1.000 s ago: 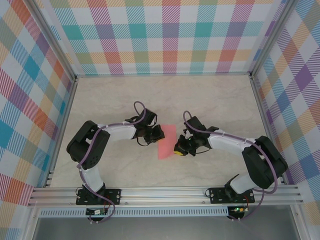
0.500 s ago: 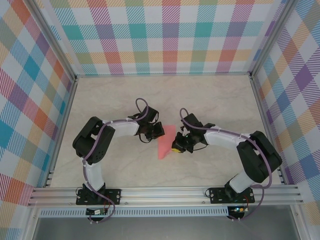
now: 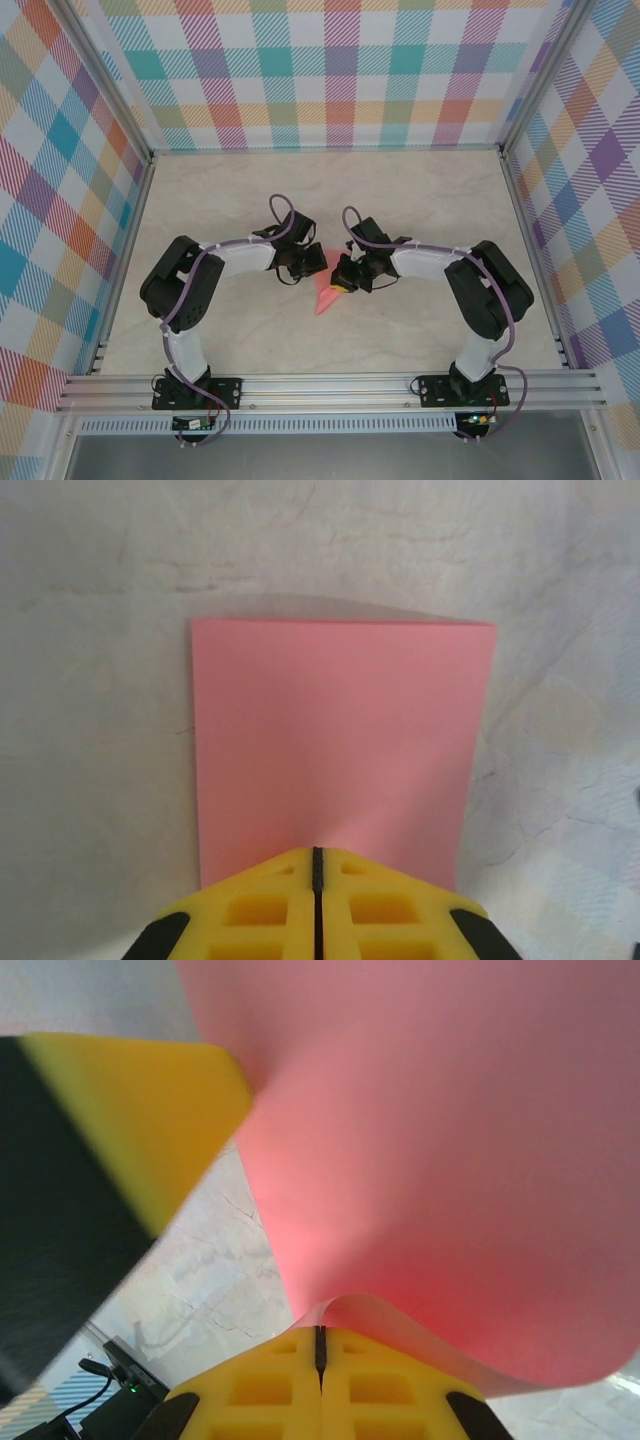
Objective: Fold a paper plane with a square sheet of paper (pick it up from the middle)
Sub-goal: Third fold the triangle at the center of the table.
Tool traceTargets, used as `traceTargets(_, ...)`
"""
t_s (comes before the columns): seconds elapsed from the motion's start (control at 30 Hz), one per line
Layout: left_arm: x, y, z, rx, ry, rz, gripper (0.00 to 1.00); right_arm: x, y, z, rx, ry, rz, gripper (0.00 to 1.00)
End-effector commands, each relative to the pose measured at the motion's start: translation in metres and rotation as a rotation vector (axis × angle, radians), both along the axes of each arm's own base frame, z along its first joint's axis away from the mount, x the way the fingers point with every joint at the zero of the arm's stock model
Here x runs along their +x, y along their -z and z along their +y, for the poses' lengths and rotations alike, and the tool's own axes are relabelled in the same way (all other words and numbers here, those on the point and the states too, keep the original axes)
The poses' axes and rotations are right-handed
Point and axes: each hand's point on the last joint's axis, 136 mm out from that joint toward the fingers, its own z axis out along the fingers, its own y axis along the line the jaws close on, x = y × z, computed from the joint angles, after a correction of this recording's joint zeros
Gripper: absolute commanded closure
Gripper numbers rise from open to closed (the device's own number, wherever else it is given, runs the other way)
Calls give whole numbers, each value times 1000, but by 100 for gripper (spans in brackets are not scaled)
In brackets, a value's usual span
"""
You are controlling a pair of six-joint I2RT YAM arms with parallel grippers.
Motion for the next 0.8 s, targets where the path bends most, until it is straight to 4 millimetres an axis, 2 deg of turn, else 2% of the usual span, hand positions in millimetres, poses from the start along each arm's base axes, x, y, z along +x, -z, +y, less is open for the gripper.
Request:
traceTargets(0.0, 11, -14, 15, 22, -29, -45, 93, 8, -5, 11, 36, -56, -48, 100)
traceTargets(0.33, 6, 13, 9, 6, -8, 34, 93, 6, 1, 19, 46, -127, -48, 100)
traceTargets(0.77, 0, 21, 7, 0, 8, 66, 94, 2, 15, 16, 11, -137, -15, 100)
